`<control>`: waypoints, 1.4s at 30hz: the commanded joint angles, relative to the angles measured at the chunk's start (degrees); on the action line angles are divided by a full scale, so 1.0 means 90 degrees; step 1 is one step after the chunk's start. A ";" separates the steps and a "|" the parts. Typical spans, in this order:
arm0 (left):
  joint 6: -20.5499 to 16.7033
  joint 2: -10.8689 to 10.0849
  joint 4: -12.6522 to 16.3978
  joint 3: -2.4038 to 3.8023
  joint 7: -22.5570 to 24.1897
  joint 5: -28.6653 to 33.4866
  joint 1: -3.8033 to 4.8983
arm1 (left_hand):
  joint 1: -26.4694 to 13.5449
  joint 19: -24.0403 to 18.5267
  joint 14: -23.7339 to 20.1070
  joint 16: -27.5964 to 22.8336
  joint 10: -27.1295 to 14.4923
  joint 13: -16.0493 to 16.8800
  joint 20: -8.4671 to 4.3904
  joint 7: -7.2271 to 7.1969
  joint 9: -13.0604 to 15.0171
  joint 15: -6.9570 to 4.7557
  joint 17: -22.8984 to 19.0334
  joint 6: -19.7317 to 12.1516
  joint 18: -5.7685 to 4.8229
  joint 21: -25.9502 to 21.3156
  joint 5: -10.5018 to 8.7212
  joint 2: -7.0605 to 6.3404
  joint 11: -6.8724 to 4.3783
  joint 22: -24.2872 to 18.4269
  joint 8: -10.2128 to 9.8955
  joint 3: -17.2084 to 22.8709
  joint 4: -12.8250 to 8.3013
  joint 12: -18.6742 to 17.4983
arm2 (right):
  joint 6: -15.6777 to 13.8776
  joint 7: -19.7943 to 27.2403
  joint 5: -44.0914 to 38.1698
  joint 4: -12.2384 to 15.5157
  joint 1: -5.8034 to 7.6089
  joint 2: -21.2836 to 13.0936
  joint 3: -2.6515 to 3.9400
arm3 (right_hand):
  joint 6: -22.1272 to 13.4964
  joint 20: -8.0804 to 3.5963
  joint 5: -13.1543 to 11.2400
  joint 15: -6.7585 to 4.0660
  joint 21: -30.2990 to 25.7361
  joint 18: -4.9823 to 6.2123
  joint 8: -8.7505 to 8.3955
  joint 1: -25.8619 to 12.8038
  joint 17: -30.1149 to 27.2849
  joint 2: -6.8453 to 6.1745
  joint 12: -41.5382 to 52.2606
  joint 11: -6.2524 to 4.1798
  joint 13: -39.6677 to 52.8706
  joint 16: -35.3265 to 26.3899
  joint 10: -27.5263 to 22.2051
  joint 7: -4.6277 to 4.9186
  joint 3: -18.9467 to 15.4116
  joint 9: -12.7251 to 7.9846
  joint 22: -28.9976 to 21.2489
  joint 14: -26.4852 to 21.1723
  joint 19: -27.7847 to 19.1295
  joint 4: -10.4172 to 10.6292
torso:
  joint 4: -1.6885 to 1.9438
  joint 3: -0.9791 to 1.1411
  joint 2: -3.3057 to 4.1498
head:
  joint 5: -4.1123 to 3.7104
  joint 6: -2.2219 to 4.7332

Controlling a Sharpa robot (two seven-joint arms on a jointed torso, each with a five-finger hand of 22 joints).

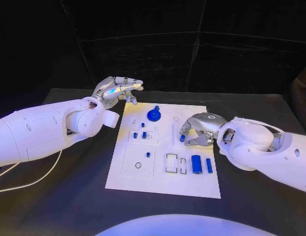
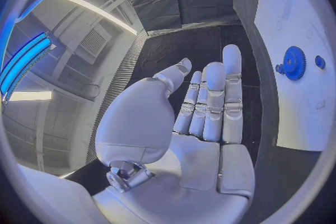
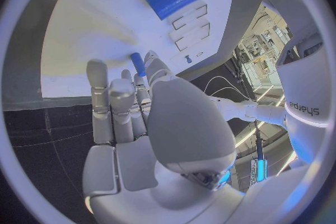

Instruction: Assemble the parts on the task board

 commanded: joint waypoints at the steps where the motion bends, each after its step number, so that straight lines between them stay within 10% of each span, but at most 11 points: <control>1: 0.0094 0.0008 -0.0001 0.0005 0.0009 0.0022 0.0009 | -0.0004 -0.0024 -0.0034 -0.0033 -0.0035 0.0005 0.0034 0.0013 -0.0010 0.0002 -0.0011 -0.0049 0.0083 -0.0030 0.0002 -0.0004 0.0011 -0.0009 0.0039 -0.0047 -0.0003 0.0033 | 0.0216 -0.0002 -0.0122 -0.0029 0.0012 0.0063 0.0004 | 0.0100 -0.0020 -0.0103 -0.0014 0.0189 -0.0045 0.0019 0.0009 0.0179 0.0100 -0.0007 -0.0023 -0.0016 0.0151 0.0178 0.0008 0.0103 0.0002 0.0267 0.0067 0.0183 -0.0011 | 0.0002 -0.0001 0.0000 | -0.0006 -0.0010; 25: 0.0109 0.0008 -0.0013 0.0003 -0.0013 0.0022 0.0009 | -0.0002 -0.0023 -0.0039 -0.0032 -0.0044 0.0005 0.0035 0.0015 -0.0010 0.0004 -0.0020 -0.0055 0.0083 -0.0036 0.0002 -0.0003 0.0013 -0.0015 0.0045 -0.0053 -0.0005 0.0042 | -0.0249 0.0054 -0.0368 -0.0239 0.0008 0.0286 0.0001 | 0.1051 -0.0207 -0.0407 -0.0244 0.1213 -0.0284 0.0288 0.0449 0.1246 0.0377 -0.0260 -0.0286 0.0027 0.1112 0.1593 0.0009 0.1395 0.0105 0.1665 0.0277 0.0922 -0.0378 | -0.0005 0.0001 -0.0004 | 0.0002 -0.0070; 42: 0.0099 -0.0022 -0.0012 0.0002 -0.0018 0.0022 0.0009 | 0.0014 -0.0021 -0.0045 -0.0029 -0.0055 0.0005 0.0036 0.0014 -0.0009 0.0004 -0.0032 -0.0062 0.0084 -0.0044 0.0002 0.0010 0.0013 -0.0022 0.0053 -0.0052 -0.0012 0.0055 | -0.1073 0.0386 0.0003 0.0636 0.0011 -0.0254 0.0091 | 0.1072 -0.0160 -0.0404 -0.0175 0.1496 -0.0316 0.0138 0.0007 0.1362 -0.0049 -0.0734 -0.0201 0.0029 0.1274 0.1775 0.0103 0.2593 0.0058 0.1980 0.0247 0.0889 -0.0915 | -0.0005 -0.0006 -0.0010 | 0.0058 -0.0071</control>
